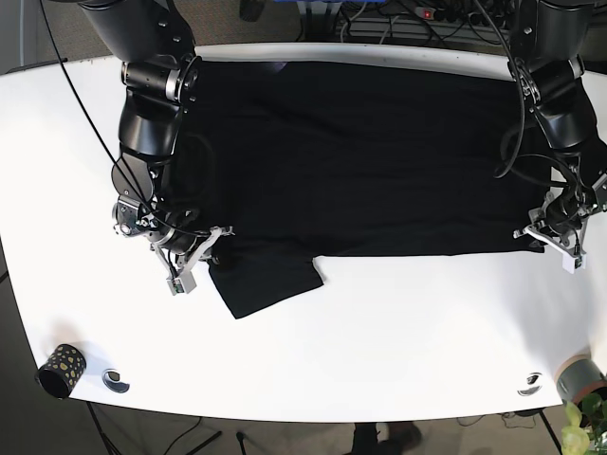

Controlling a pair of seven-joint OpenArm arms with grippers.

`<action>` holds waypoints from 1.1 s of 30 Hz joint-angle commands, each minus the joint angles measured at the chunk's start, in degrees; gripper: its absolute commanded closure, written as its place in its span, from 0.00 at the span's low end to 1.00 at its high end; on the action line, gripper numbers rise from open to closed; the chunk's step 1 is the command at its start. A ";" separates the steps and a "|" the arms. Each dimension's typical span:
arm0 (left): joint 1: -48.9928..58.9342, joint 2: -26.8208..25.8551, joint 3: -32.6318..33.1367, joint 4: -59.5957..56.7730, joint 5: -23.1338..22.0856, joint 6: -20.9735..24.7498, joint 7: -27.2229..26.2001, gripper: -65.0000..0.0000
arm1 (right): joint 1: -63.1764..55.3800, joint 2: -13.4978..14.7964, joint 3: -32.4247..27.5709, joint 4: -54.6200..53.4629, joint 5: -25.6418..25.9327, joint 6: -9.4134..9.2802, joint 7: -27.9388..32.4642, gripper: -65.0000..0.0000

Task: Fold the T-shirt properly
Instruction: 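Move both grippers to the hem side and grasp the hem, then lift the hem with both grippers and fold it over toward the collar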

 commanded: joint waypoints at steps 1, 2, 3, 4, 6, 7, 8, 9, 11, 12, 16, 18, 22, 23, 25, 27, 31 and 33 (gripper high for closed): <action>-1.07 -0.81 0.06 0.45 0.10 -3.08 0.10 0.99 | 1.43 0.42 0.08 0.98 0.14 0.32 0.18 0.90; -1.07 -0.72 0.06 0.45 0.10 -4.49 0.10 0.99 | 1.43 0.42 0.08 0.98 0.14 0.32 0.18 0.91; -1.15 -0.72 0.06 0.45 0.10 -5.98 0.10 1.00 | 1.43 0.42 0.08 0.98 0.14 0.32 0.18 0.94; -1.24 -0.64 0.06 0.45 0.10 -6.86 0.10 1.00 | 1.43 0.42 0.08 0.98 0.14 0.32 0.18 0.96; -1.42 -0.64 0.06 0.53 0.01 -7.30 0.10 1.00 | 1.43 0.42 0.08 1.25 0.23 0.32 0.18 0.99; -1.42 -0.55 0.06 1.15 0.01 -7.30 0.19 1.00 | 1.43 0.33 0.08 2.21 0.23 0.32 0.18 1.00; -1.42 -0.55 0.06 2.29 0.01 -7.39 0.36 1.00 | 1.34 0.24 0.08 3.36 0.23 0.32 0.09 1.00; -1.07 -0.46 -0.12 3.96 0.01 -7.39 0.45 1.00 | 0.99 0.24 0.08 4.68 0.23 0.32 0.00 1.00; -0.89 0.86 -0.21 7.48 -0.08 -7.48 0.54 1.00 | -0.59 0.24 0.08 7.67 0.23 0.32 -0.08 1.00; -0.28 1.56 -0.21 9.50 -0.08 -7.48 0.72 1.00 | -1.12 0.33 0.08 9.60 0.23 0.32 -0.08 1.00; 2.98 2.27 -1.79 17.94 -0.08 -7.48 4.14 1.00 | -3.41 0.42 0.08 16.28 0.23 0.32 -0.70 1.00; 3.77 2.79 -3.37 20.49 -0.08 -7.48 5.38 1.00 | -4.37 0.42 0.08 18.92 0.23 0.32 -1.75 1.00; 4.30 5.25 -6.53 24.27 0.01 -9.24 7.31 1.00 | -7.10 0.42 0.08 26.65 0.58 0.32 -4.92 1.00; 4.91 5.34 -7.06 24.97 0.01 -10.20 8.01 1.00 | -8.07 0.51 0.08 28.76 0.66 0.32 -5.54 1.00; 6.14 5.43 -7.68 25.94 0.01 -11.35 9.16 1.00 | -9.65 0.51 0.08 32.46 0.66 0.32 -6.50 1.00; 6.85 5.43 -8.47 27.70 0.01 -12.31 10.21 1.00 | -11.49 0.51 0.08 36.85 0.66 0.32 -7.82 1.00; 8.34 5.52 -10.58 31.74 -0.08 -12.40 12.32 1.00 | -14.84 0.33 0.08 43.36 0.75 0.32 -10.63 1.00; 9.39 5.52 -11.72 33.77 -0.08 -12.58 13.46 1.00 | -16.51 0.33 0.08 46.43 0.75 0.32 -12.39 1.00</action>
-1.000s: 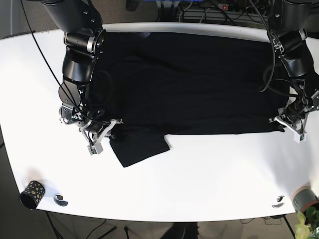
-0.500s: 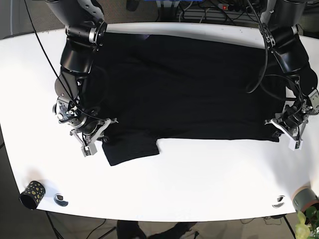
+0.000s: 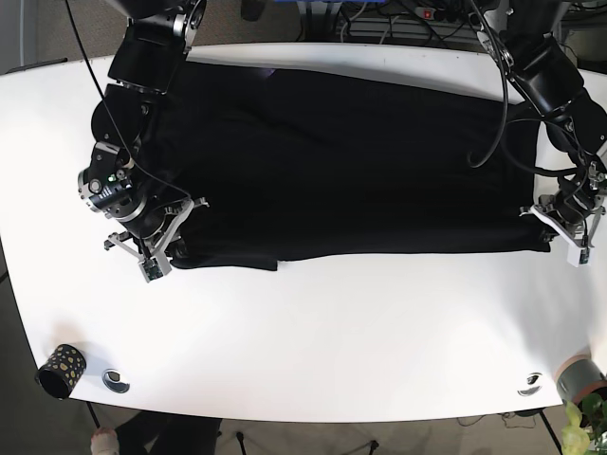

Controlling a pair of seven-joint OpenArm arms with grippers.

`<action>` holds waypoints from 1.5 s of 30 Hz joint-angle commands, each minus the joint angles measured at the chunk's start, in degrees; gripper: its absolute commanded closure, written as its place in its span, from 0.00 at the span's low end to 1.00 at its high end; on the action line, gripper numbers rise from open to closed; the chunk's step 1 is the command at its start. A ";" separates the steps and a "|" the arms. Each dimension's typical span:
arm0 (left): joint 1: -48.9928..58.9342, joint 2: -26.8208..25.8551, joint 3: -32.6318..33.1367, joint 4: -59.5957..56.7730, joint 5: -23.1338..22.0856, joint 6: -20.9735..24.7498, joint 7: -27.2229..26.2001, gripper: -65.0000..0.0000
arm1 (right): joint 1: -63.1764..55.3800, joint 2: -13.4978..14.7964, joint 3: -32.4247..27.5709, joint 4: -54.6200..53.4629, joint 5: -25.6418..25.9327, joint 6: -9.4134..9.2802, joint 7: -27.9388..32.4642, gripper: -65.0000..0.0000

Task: Fold the T-shirt properly
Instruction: 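Lift the hem with both grippers and fold it over toward the collar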

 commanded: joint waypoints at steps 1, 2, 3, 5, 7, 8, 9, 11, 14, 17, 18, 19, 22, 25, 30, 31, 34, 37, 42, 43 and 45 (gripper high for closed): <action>-0.26 -1.13 -1.06 3.28 -0.76 -0.47 -0.06 1.00 | 0.02 0.46 0.15 4.15 0.75 -0.12 -0.29 1.00; -0.09 -1.13 -1.41 4.25 -0.76 -1.04 0.46 1.00 | -0.86 0.46 0.15 5.55 0.75 -0.12 -0.99 1.00; 0.09 -1.13 -1.67 5.04 -0.76 -1.04 0.90 1.00 | -1.74 0.46 0.15 6.96 0.75 -0.12 -1.60 1.00; 1.05 -1.13 -1.94 6.00 -0.76 -1.04 1.34 1.00 | -3.24 0.37 0.15 9.07 0.84 -0.12 -2.40 1.00; 2.02 -1.13 -2.55 6.97 -0.76 -1.04 1.43 1.00 | -5.00 0.29 0.15 10.83 0.84 -0.12 -2.48 1.00; 2.28 -1.13 -2.55 7.41 -0.76 -1.04 1.52 1.00 | -5.52 0.29 0.15 11.27 0.84 -0.12 -2.48 1.00; 2.55 -1.13 -2.55 7.94 -0.76 -1.04 1.52 1.00 | -6.05 0.29 0.15 11.71 0.84 -0.12 -2.48 1.00; 3.87 -1.13 -2.64 9.26 -0.76 -1.04 1.52 1.00 | -7.19 0.29 0.15 12.76 0.84 -0.12 -2.66 1.00; 6.15 -1.04 -4.05 12.16 -0.76 -1.04 1.52 1.00 | -10.18 0.46 0.41 16.28 0.84 -0.12 -2.66 1.00; 7.65 -0.33 -5.28 14.18 -0.76 -1.04 1.52 1.00 | -12.82 0.55 0.24 18.92 0.84 -0.12 -2.66 1.00; 8.00 0.02 -5.45 14.62 -0.76 -1.04 1.52 1.00 | -13.52 0.55 0.24 19.53 0.84 -0.12 -2.66 1.00; 8.70 0.11 -5.63 15.23 -0.76 -1.04 1.52 1.00 | -14.58 0.55 0.24 20.15 0.84 -0.12 -2.66 1.00; 10.72 0.11 -5.98 16.64 -0.76 -1.04 1.52 1.00 | -17.04 0.37 0.24 20.76 0.84 -0.12 -2.66 1.00; 12.57 0.11 -5.98 17.34 -0.76 -1.04 1.52 0.99 | -19.15 0.20 0.32 20.85 0.84 -0.12 -2.66 1.00; 16.35 0.11 -5.98 18.49 -0.84 -1.04 1.52 0.99 | -22.40 0.20 0.41 20.85 0.84 -0.12 -2.66 1.00; 16.97 0.11 -5.89 18.75 -0.84 -1.04 1.52 0.99 | -22.75 0.20 0.50 20.85 0.84 -0.12 -2.66 1.00; 18.99 0.11 -5.80 18.75 -0.84 -1.04 1.52 0.99 | -23.90 0.20 0.59 20.85 0.84 -0.12 -2.66 1.00; 20.13 0.11 -5.89 17.43 -0.76 -1.04 1.52 0.99 | -24.34 0.20 0.59 20.67 0.84 -0.12 -2.66 1.00; 21.54 -0.07 -5.72 16.03 -0.67 -1.04 1.52 0.87 | -25.57 0.11 0.68 20.50 0.84 -0.12 -2.66 0.90; 21.98 -0.07 -5.72 16.03 -0.67 -1.04 1.52 0.80 | -25.65 0.11 0.68 20.50 0.84 -0.12 -2.66 0.82; 22.42 -0.07 -5.63 16.11 -0.67 -1.04 1.52 0.61 | -26.45 0.11 0.68 20.50 0.75 -0.12 -2.66 0.64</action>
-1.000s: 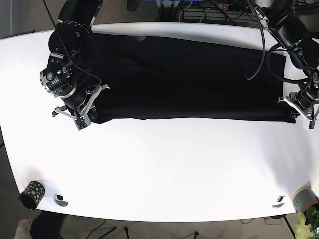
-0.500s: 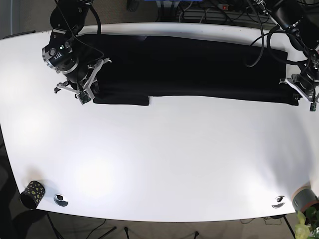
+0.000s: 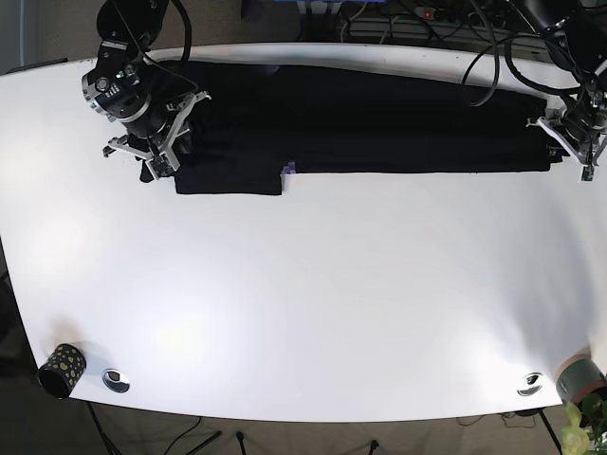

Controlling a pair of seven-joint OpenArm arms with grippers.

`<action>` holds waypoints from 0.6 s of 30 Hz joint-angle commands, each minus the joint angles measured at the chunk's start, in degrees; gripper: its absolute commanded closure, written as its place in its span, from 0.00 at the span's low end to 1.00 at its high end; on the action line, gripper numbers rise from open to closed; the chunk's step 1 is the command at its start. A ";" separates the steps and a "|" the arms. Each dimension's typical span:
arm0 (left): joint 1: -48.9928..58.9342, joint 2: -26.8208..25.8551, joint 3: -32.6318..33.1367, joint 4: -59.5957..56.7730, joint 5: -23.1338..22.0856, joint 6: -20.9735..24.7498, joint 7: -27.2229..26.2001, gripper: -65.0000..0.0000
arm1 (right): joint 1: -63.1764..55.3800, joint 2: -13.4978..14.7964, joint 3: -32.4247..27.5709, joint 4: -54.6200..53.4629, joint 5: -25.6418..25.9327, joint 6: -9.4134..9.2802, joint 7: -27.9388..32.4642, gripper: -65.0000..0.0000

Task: Fold the T-shirt properly
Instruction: 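Lift the hem with both grippers and fold it over toward the collar, then release the hem and regrasp the folded strip edge with both grippers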

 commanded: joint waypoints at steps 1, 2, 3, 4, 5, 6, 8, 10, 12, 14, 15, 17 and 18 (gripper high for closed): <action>-0.10 -1.23 0.17 0.88 -0.28 0.34 -1.08 0.52 | -0.97 0.48 0.46 1.00 0.38 -0.40 0.86 0.52; -0.10 -1.23 0.61 0.88 -0.28 0.34 -1.08 0.45 | -1.49 0.48 0.46 1.09 0.47 -0.40 0.86 0.43; -0.10 -1.23 0.96 0.88 -0.28 0.34 -1.08 0.42 | -1.58 0.48 0.46 1.18 0.47 -0.40 0.86 0.37; -0.10 -1.23 1.66 0.97 -0.28 0.34 -1.08 0.41 | -1.76 0.39 0.46 1.18 0.82 -0.40 0.86 0.28; -0.18 -1.23 2.28 1.23 -0.28 0.34 -1.08 0.41 | -1.84 0.39 0.46 1.26 1.96 -0.40 0.86 0.20; -0.10 -1.23 2.80 1.32 -0.36 0.34 -1.08 0.42 | -2.02 0.39 0.46 1.26 3.55 -0.40 0.86 0.15; -0.45 -1.23 3.42 1.41 -0.36 0.34 -1.08 0.43 | -2.11 0.74 0.90 1.44 7.68 -0.40 0.86 0.09; -0.62 -1.14 3.95 1.76 -0.45 0.34 -1.08 0.43 | -2.11 0.83 2.74 1.44 12.16 -0.40 0.86 0.08; -1.15 -1.05 4.91 3.60 -0.45 0.34 -1.08 0.43 | -1.84 1.01 4.68 1.44 16.73 -0.40 0.86 0.08; -1.41 -0.09 7.11 5.27 -0.45 0.34 -1.08 0.43 | -1.58 1.36 5.56 1.35 20.34 -0.40 0.77 0.08; -1.50 0.79 7.90 5.89 -0.36 0.34 -1.08 0.43 | -1.14 2.33 5.56 1.35 21.48 -0.40 0.77 0.08; -1.50 1.85 8.17 6.42 -0.19 0.34 -1.08 0.43 | 0.18 3.29 5.47 1.00 22.36 -0.40 0.60 0.08; -1.50 2.38 8.25 6.51 -0.01 0.34 -1.08 0.43 | 1.32 3.38 5.47 0.56 22.36 -0.40 -0.37 0.08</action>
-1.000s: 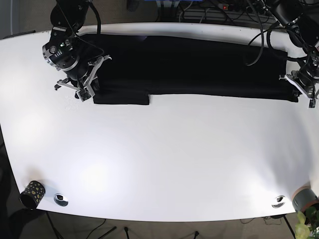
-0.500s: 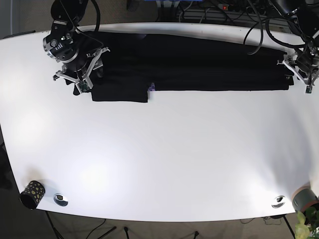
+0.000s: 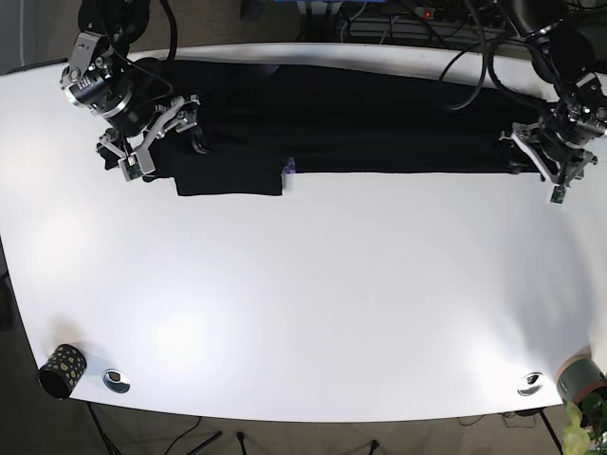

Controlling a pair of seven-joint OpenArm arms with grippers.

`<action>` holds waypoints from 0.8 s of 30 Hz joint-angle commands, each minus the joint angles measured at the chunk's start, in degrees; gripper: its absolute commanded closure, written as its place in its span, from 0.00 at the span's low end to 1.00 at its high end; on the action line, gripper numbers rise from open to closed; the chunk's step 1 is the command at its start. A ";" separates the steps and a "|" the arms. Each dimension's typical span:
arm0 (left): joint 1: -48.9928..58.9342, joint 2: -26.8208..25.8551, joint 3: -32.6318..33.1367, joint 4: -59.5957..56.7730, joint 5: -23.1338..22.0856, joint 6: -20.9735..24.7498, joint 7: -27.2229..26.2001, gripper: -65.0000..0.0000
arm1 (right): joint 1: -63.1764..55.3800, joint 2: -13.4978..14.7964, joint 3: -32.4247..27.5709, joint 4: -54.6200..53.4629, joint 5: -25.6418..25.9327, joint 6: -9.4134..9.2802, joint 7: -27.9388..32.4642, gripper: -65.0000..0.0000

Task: Fold the T-shirt properly
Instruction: 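Release the hem and regrasp the folded strip edge with both grippers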

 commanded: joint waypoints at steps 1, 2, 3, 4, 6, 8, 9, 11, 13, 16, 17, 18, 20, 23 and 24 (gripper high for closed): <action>0.05 0.56 -0.25 1.06 -0.21 -0.06 -0.41 0.43 | 3.16 0.89 0.16 -0.34 0.94 -0.12 -0.84 0.08; -0.04 0.83 -0.25 0.97 -0.12 -0.06 -0.41 0.43 | 4.48 0.89 0.16 -1.13 0.67 -0.12 -2.25 0.08; -0.04 1.18 -0.25 0.89 -0.12 -0.06 -0.41 0.43 | 6.24 0.89 0.16 -2.10 0.59 -0.12 -4.09 0.08; 0.14 1.62 -0.25 0.71 -0.12 -0.06 -0.41 0.43 | 8.44 0.89 0.16 -3.68 0.59 -0.12 -5.85 0.08; 0.23 2.15 0.10 0.18 -0.12 -0.06 -0.41 0.43 | 11.16 0.89 0.42 -6.23 0.59 -0.12 -7.34 0.08; 0.66 2.06 0.98 -0.61 -0.03 -0.06 -0.41 0.43 | 13.01 0.98 0.42 -8.34 0.50 -0.12 -7.61 0.08; 1.37 1.97 1.42 -1.22 -0.12 -0.06 -0.41 0.43 | 13.80 0.98 0.42 -9.39 0.50 -0.12 -7.61 0.08; 2.07 1.88 1.95 -2.28 -0.12 -0.06 -0.49 0.43 | 16.18 1.15 0.16 -12.38 0.50 -1.13 -7.70 0.08; 2.34 1.79 2.04 -2.63 -0.12 -0.06 -0.58 0.43 | 17.67 1.24 0.16 -14.67 0.50 -3.06 -7.78 0.08; 2.95 0.74 1.95 -3.51 -0.12 -0.06 -0.58 0.43 | 20.31 1.33 0.07 -20.38 0.50 -4.91 -7.78 0.08; 2.95 0.65 1.95 -3.86 -0.12 -0.06 -0.67 0.43 | 20.92 1.42 0.07 -21.88 0.50 -5.17 -7.78 0.08; 2.86 0.65 1.95 -4.30 -0.12 -0.06 -0.67 0.43 | 21.54 1.86 0.07 -23.55 0.50 -5.17 -7.78 0.08; 3.04 0.65 1.95 -4.65 -0.12 -0.06 -0.67 0.43 | 22.15 2.12 0.07 -25.66 0.50 -5.17 -7.78 0.08; 3.04 0.65 1.86 -4.65 -0.12 -0.06 -0.67 0.43 | 22.86 2.12 -0.02 -27.86 0.50 -5.17 -7.78 0.08; 3.04 0.65 1.86 -4.65 -0.12 -0.06 -0.67 0.43 | 22.94 2.12 -0.02 -28.21 0.50 -5.17 -7.78 0.08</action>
